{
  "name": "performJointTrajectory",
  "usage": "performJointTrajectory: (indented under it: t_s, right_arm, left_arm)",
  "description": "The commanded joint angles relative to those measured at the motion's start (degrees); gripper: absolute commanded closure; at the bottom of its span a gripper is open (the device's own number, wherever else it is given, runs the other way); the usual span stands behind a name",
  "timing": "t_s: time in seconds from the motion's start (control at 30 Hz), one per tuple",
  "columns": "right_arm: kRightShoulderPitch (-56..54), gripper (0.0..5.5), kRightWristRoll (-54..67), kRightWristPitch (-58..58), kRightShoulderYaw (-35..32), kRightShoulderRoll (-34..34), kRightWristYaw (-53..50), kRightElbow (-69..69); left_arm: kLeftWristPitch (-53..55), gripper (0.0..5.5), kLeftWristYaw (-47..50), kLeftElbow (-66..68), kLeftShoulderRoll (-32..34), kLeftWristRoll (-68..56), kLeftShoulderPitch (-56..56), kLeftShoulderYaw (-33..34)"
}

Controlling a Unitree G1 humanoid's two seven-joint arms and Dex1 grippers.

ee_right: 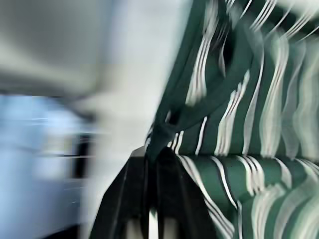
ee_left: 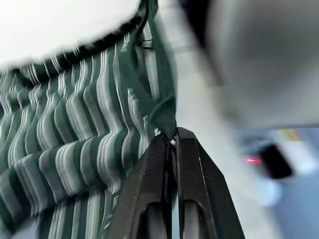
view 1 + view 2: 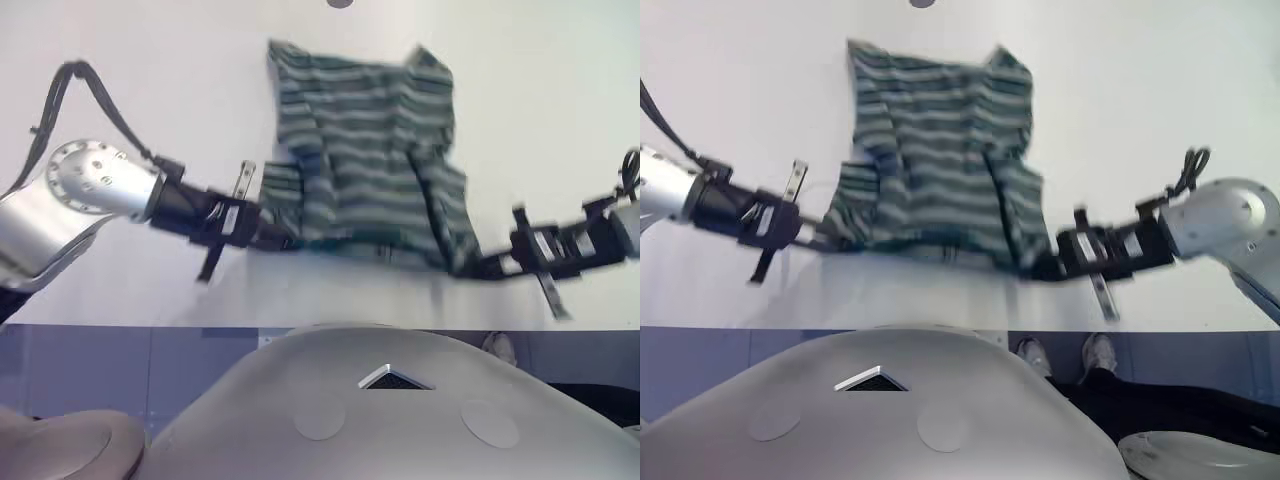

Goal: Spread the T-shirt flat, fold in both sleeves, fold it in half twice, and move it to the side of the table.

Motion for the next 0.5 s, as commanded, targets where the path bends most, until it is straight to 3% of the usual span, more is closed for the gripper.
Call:
performJointTrajectory:
  t_s: [0.03,0.1,0.2,0.3,0.33,0.4,0.5]
  right_arm:
    - [-4.69,5.46,18.73,11.25,-8.05,7.73,-6.81,2.94]
    - [-16.32,5.46,5.95,12.56,-5.46,18.58,-15.78,11.78]
    - [-39.15,5.46,-24.5,11.81,5.26,34.26,-31.08,34.75]
    - [-70.63,5.46,-42.92,3.56,9.08,48.02,-49.57,70.84]
    - [-81.05,5.46,-46.88,-0.97,8.52,49.71,-57.95,79.04]
    - [-94.04,5.46,-53.01,-10.77,7.1,49.48,-69.59,82.72]
    - [-91.16,5.46,-63.83,-27.54,8.28,46.59,-77.35,72.01]
  left_arm:
    - [8.22,5.5,2.1,1.05,-4.33,-17.71,1.15,8.78]
    - [9.79,5.5,7.44,8.31,-11.06,-7.08,-4.36,7.93]
    - [6.03,5.5,13.7,32.61,-23.78,21.25,-23.57,-1.32]
    - [-4.42,5.5,30.92,74.24,-38.3,40.39,-53.86,-5.45]
    - [-8.7,5.5,40.99,84.57,-40.45,44.55,-64.36,-5.05]
    - [-17.64,5.5,54.92,92.31,-40.31,49.26,-79.19,-2.86]
    - [-30.31,5.5,61.6,90.92,-37.88,55.03,-82.24,-2.96]
